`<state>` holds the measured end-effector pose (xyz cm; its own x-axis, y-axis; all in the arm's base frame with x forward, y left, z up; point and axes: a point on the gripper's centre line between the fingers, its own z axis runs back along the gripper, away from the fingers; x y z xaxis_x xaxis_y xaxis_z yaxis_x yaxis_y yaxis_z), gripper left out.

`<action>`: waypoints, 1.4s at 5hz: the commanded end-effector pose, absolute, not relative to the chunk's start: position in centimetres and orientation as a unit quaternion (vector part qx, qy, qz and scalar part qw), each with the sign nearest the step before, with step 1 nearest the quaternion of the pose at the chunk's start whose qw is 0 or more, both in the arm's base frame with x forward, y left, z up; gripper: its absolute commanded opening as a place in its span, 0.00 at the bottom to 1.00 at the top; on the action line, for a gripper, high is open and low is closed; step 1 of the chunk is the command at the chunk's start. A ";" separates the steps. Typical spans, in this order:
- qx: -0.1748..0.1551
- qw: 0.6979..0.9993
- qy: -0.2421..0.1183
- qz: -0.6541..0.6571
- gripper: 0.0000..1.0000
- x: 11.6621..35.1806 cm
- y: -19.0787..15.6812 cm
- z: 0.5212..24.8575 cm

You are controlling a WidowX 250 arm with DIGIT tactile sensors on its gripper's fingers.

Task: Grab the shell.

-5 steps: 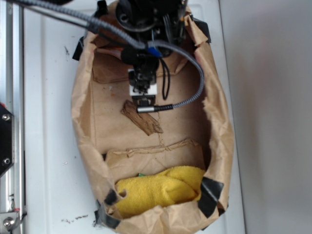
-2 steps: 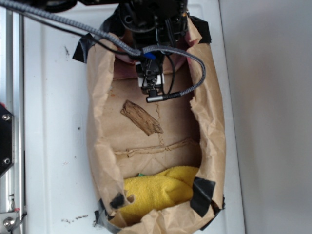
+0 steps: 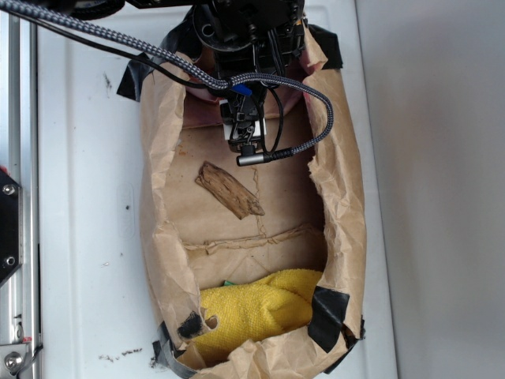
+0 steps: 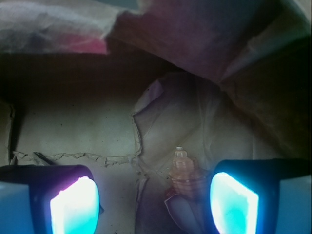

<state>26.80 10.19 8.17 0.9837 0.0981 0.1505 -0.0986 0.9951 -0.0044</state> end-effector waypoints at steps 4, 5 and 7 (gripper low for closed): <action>-0.046 0.997 -0.056 -0.038 1.00 26.9 14.7 7.1; -0.026 0.997 -0.051 -0.049 1.00 26.9 14.0 6.3; 0.002 0.998 -0.052 -0.041 0.00 26.9 11.9 5.2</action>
<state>26.12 11.85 3.57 0.9958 -0.0745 0.0527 0.0758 0.9969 -0.0218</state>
